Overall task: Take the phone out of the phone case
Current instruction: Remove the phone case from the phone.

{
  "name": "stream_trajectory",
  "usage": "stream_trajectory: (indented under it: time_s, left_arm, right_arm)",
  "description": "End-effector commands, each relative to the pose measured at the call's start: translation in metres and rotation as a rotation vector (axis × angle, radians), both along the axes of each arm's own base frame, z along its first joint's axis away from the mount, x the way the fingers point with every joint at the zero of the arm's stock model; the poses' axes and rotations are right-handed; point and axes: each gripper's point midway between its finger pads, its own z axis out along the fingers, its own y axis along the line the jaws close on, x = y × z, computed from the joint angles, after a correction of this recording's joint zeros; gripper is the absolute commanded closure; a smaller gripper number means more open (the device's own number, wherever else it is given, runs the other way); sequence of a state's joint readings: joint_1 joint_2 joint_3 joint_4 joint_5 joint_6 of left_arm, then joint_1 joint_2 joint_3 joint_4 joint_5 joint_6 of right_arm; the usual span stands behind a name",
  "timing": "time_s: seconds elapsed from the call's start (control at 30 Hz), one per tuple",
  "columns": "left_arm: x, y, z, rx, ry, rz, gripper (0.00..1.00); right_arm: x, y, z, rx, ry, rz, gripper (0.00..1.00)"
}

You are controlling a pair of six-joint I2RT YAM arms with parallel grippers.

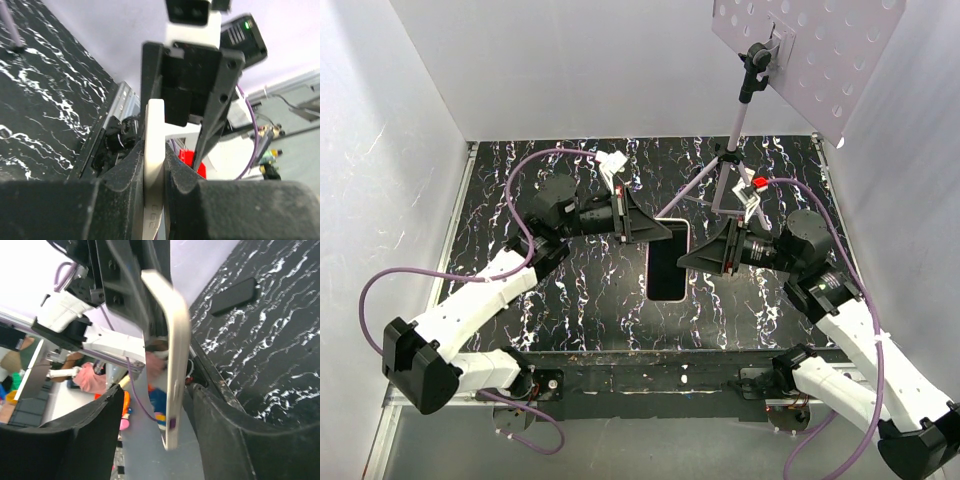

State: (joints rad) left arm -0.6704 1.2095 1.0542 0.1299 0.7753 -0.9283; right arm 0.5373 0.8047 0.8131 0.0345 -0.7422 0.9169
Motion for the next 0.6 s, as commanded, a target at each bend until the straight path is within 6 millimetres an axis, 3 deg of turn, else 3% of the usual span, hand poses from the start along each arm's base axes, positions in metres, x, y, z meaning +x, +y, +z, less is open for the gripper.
stream_trajectory:
  time_s: [0.0, 0.13, 0.3, 0.47, 0.57]
  left_arm:
    - [0.021, 0.017, 0.027, -0.025, 0.037, 0.105, 1.0]
    - [0.033, 0.023, 0.027, -0.052, 0.1, 0.124, 1.0]
    - [0.04, 0.031, 0.038, -0.099, 0.126, 0.123, 1.0]
    - [0.037, 0.034, 0.044, -0.109, 0.119, 0.096, 1.0]
    - [0.034, 0.033, 0.044, -0.116, 0.127, 0.068, 1.0]
  right_arm:
    - [-0.006, -0.007, -0.009, -0.065, -0.029, -0.013, 0.34]
    - [-0.02, 0.0, -0.011, -0.011, -0.032, 0.056, 0.3]
    - [-0.038, 0.012, -0.009, 0.014, -0.068, 0.142, 0.33]
    - [-0.042, 0.02, -0.008, 0.018, -0.082, 0.205, 0.47]
    - [-0.04, 0.021, -0.005, 0.016, -0.102, 0.207, 0.48]
